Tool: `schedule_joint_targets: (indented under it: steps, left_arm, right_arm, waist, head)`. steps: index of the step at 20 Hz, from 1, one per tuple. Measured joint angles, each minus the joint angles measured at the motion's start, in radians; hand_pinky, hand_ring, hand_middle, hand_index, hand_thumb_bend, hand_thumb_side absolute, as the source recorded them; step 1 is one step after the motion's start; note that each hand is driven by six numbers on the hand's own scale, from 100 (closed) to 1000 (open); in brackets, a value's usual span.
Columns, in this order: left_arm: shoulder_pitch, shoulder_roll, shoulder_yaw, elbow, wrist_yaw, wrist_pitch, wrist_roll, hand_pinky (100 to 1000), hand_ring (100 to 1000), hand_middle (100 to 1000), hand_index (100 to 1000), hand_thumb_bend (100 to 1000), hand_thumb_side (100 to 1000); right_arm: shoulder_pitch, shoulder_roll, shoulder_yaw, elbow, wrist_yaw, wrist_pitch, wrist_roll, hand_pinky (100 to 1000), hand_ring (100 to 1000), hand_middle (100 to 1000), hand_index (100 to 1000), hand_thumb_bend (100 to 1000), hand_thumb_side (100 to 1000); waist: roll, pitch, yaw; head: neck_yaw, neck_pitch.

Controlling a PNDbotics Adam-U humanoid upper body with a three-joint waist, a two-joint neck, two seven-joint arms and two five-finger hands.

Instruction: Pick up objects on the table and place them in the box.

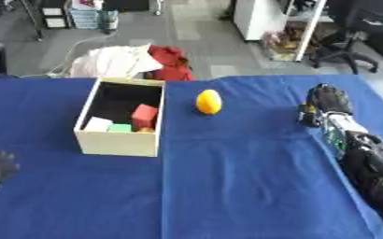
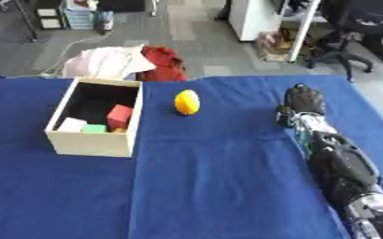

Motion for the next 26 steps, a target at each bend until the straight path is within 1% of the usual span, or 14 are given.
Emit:
schedule_joint_targets:
  steps: [3, 7, 10, 14, 16, 18, 19, 20, 21, 22, 23, 24, 25, 26]
  left_arm:
    - [0.000, 0.000, 0.000, 0.000, 0.000, 0.000, 0.000, 889, 769, 752, 826, 121, 640]
    - [0.000, 0.000, 0.000, 0.000, 0.000, 0.000, 0.000, 889, 769, 752, 826, 120, 641]
    - [0.000, 0.000, 0.000, 0.000, 0.000, 0.000, 0.000, 889, 769, 752, 827, 119, 640]
    - [0.000, 0.000, 0.000, 0.000, 0.000, 0.000, 0.000, 889, 768, 752, 827, 119, 641]
    - [0.000, 0.000, 0.000, 0.000, 0.000, 0.000, 0.000, 889, 768, 752, 826, 119, 640]
    - [0.000, 0.000, 0.000, 0.000, 0.000, 0.000, 0.000, 889, 768, 753, 826, 120, 641]
    - [0.000, 0.000, 0.000, 0.000, 0.000, 0.000, 0.000, 889, 768, 753, 827, 119, 641]
    - [0.000, 0.000, 0.000, 0.000, 0.000, 0.000, 0.000, 889, 768, 753, 827, 119, 641]
    - [0.000, 0.000, 0.000, 0.000, 0.000, 0.000, 0.000, 889, 767, 753, 826, 118, 642]
    - [0.000, 0.000, 0.000, 0.000, 0.000, 0.000, 0.000, 889, 767, 753, 826, 117, 642]
    - [0.000, 0.000, 0.000, 0.000, 0.000, 0.000, 0.000, 889, 767, 753, 826, 117, 642]
    - [0.000, 0.000, 0.000, 0.000, 0.000, 0.000, 0.000, 889, 767, 753, 827, 117, 642]
    - [0.000, 0.000, 0.000, 0.000, 0.000, 0.000, 0.000, 889, 767, 753, 826, 117, 642]
    - [0.000, 0.000, 0.000, 0.000, 0.000, 0.000, 0.000, 889, 767, 753, 826, 117, 642]
  right_arm:
    - [0.000, 0.000, -0.004, -0.004, -0.009, -0.028, 0.000, 895, 900, 950, 1000, 100, 209]
    - [0.007, -0.001, -0.006, 0.013, -0.024, -0.028, 0.020, 939, 956, 992, 1000, 100, 222]
    - [0.010, -0.005, -0.005, 0.046, -0.034, -0.005, 0.043, 956, 987, 1000, 1000, 100, 231]
    - [0.010, -0.010, 0.000, 0.082, -0.036, 0.046, 0.065, 949, 984, 1000, 1000, 100, 249]
    - [0.009, -0.010, 0.005, 0.095, -0.040, 0.068, 0.082, 937, 968, 1000, 1000, 100, 259]
    - [0.009, -0.012, 0.009, 0.104, -0.044, 0.081, 0.102, 891, 916, 965, 1000, 100, 266]
    - [0.009, -0.013, 0.011, 0.108, -0.047, 0.085, 0.113, 817, 849, 905, 999, 100, 268]
    - [0.009, -0.015, 0.013, 0.110, -0.052, 0.087, 0.123, 804, 838, 896, 993, 100, 267]
    - [0.008, -0.017, 0.013, 0.111, -0.056, 0.088, 0.132, 723, 763, 822, 950, 100, 264]
    - [0.008, -0.019, 0.013, 0.111, -0.061, 0.088, 0.138, 681, 726, 777, 917, 100, 261]
    - [0.008, -0.021, 0.013, 0.111, -0.066, 0.089, 0.141, 598, 627, 689, 841, 100, 251]
    - [0.008, -0.022, 0.013, 0.110, -0.073, 0.088, 0.143, 571, 599, 653, 815, 100, 247]
    - [0.008, -0.023, 0.013, 0.110, -0.082, 0.087, 0.143, 492, 520, 558, 737, 100, 236]
    - [0.008, -0.023, 0.012, 0.108, -0.093, 0.085, 0.142, 450, 485, 519, 705, 100, 229]
  waist:
    - [0.000, 0.000, 0.000]
    - [0.000, 0.000, 0.000]
    - [0.000, 0.000, 0.000]
    - [0.001, 0.000, 0.000]
    - [0.002, 0.000, 0.000]
    - [0.002, -0.001, 0.000]
    - [0.002, -0.003, 0.000]
    - [0.002, -0.003, 0.000]
    - [0.002, -0.003, 0.000]
    - [0.002, -0.003, 0.000]
    - [0.002, -0.003, 0.000]
    - [0.002, -0.003, 0.000]
    - [0.002, -0.003, 0.000]
    - [0.002, -0.003, 0.000]
  head:
    - [0.000, 0.000]
    - [0.000, 0.000]
    - [0.000, 0.000]
    - [-0.001, 0.000]
    - [-0.003, 0.000]
    - [-0.003, 0.000]
    - [-0.003, 0.000]
    - [-0.003, 0.000]
    - [-0.003, 0.000]
    - [-0.003, 0.000]
    - [-0.003, 0.000]
    - [-0.003, 0.000]
    - [-0.003, 0.000]
    - [-0.003, 0.000]
